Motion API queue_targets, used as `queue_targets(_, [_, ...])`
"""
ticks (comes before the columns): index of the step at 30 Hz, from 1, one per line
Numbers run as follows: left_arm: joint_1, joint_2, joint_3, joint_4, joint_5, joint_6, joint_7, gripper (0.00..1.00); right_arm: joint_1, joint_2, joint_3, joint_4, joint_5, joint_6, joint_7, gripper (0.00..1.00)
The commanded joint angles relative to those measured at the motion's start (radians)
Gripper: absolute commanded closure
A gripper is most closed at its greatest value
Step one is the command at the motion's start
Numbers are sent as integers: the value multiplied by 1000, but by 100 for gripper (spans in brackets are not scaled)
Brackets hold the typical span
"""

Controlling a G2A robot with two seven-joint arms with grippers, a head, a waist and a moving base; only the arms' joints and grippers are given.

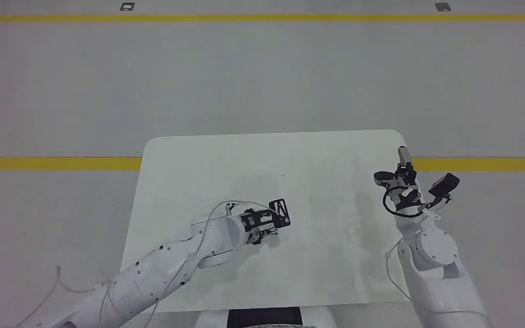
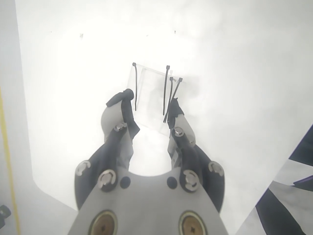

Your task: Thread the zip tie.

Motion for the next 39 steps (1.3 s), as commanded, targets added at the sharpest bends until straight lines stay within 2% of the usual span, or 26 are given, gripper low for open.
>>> queue_targets(1, [-8,-1,2,20,-15,-2,18,70,0,0,0,0,0,0,0,0])
queue_targets(5, [-36,-3,25,67,-51,-2,52,69,0,0,0,0,0,0,0,0])
queue_targets(11, [-86,-9,68,123,-82,-2,73,79,0,0,0,0,0,0,0,0])
queue_targets(14, [-106,-13,86,140,-94,-2,69,80,0,0,0,0,0,0,0,0])
queue_targets(18, [-124,-17,109,149,-109,-2,67,83,0,0,0,0,0,0,0,0])
queue_targets(23, [-142,-17,129,154,-130,-2,71,78,0,0,0,0,0,0,0,0])
queue_targets(30, [-164,-5,150,153,-155,-2,72,73,0,0,0,0,0,0,0,0])
queue_targets(39, [-202,8,200,162,-194,-2,88,76,0,0,0,0,0,0,0,0])
